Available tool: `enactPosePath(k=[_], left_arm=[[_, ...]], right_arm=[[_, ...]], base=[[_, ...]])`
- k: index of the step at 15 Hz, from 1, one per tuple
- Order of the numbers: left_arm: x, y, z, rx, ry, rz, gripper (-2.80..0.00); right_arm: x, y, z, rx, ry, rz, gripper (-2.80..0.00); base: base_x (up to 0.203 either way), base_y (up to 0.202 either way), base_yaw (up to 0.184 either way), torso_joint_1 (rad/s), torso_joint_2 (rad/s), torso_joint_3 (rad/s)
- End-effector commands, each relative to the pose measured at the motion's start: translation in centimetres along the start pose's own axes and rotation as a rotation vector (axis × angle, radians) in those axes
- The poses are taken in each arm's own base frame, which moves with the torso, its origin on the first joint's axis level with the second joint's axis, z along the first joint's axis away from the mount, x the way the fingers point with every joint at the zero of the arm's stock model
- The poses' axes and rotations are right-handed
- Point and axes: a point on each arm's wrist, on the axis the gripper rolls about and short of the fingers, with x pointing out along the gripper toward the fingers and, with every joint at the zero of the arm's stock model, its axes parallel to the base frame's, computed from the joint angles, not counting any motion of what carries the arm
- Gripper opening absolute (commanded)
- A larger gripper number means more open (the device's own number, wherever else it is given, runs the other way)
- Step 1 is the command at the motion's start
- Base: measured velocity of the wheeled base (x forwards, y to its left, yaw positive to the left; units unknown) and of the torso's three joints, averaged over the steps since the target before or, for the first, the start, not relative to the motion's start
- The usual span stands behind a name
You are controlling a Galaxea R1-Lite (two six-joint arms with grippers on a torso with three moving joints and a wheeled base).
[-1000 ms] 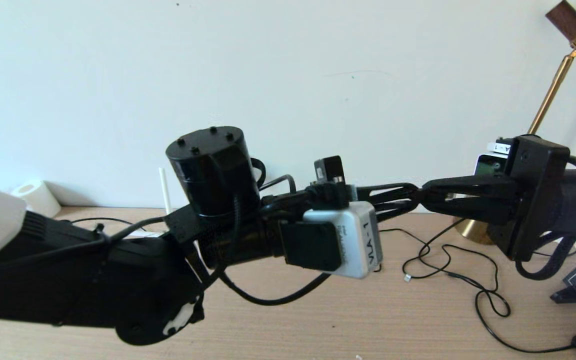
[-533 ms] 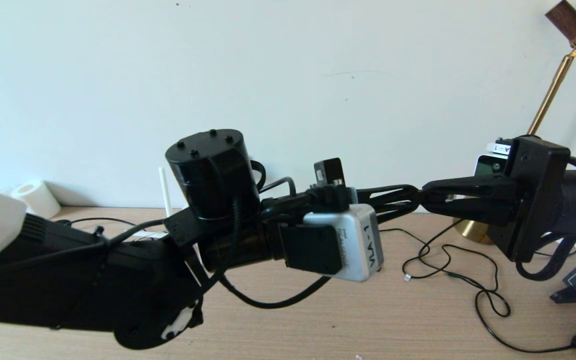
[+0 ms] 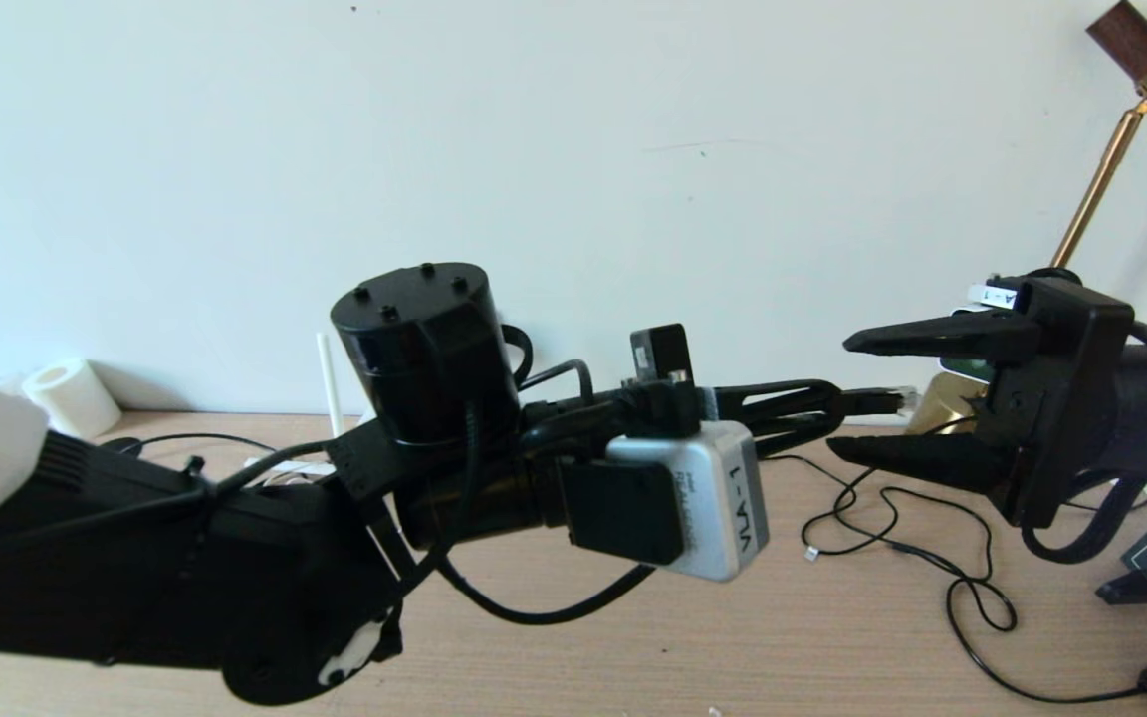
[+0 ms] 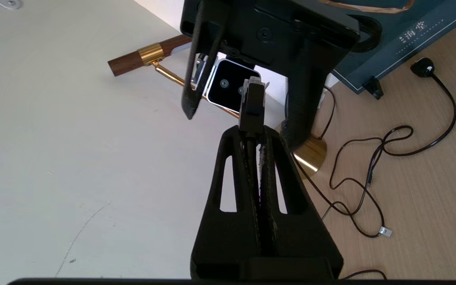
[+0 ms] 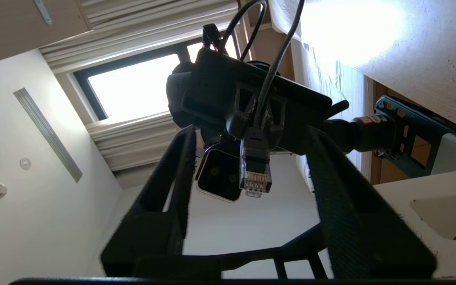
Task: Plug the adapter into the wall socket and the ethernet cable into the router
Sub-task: Hand it to the other hand, then align cable and router interface
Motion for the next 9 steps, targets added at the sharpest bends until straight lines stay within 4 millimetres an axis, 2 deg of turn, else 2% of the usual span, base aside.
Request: enactPosePath(k=[1, 4, 9], left_arm=[[-0.41, 0.16, 0.09, 0.009, 0.002, 0.006, -2.8], [-0.93, 0.37, -0.04, 0.011, 0.015, 0.01, -2.8], [-1.23, 0.44, -0.28, 0.012, 0.027, 0.012, -2.8]], right_arm=[[-0.24, 0.07, -0.36, 0.003, 0.005, 0.004, 0.0], [-0.9, -0.01, -1.27, -0.007, -0.002, 0.009, 0.0], [-0.96, -0.04, -1.31, 0.0, -0.004, 0.009, 0.0]], base=[[0.0, 0.0, 0.0, 0.0, 0.0, 0.0], [0.0, 0.0, 0.0, 0.0, 0.0, 0.0], [0.0, 0.0, 0.0, 0.0, 0.0, 0.0]])
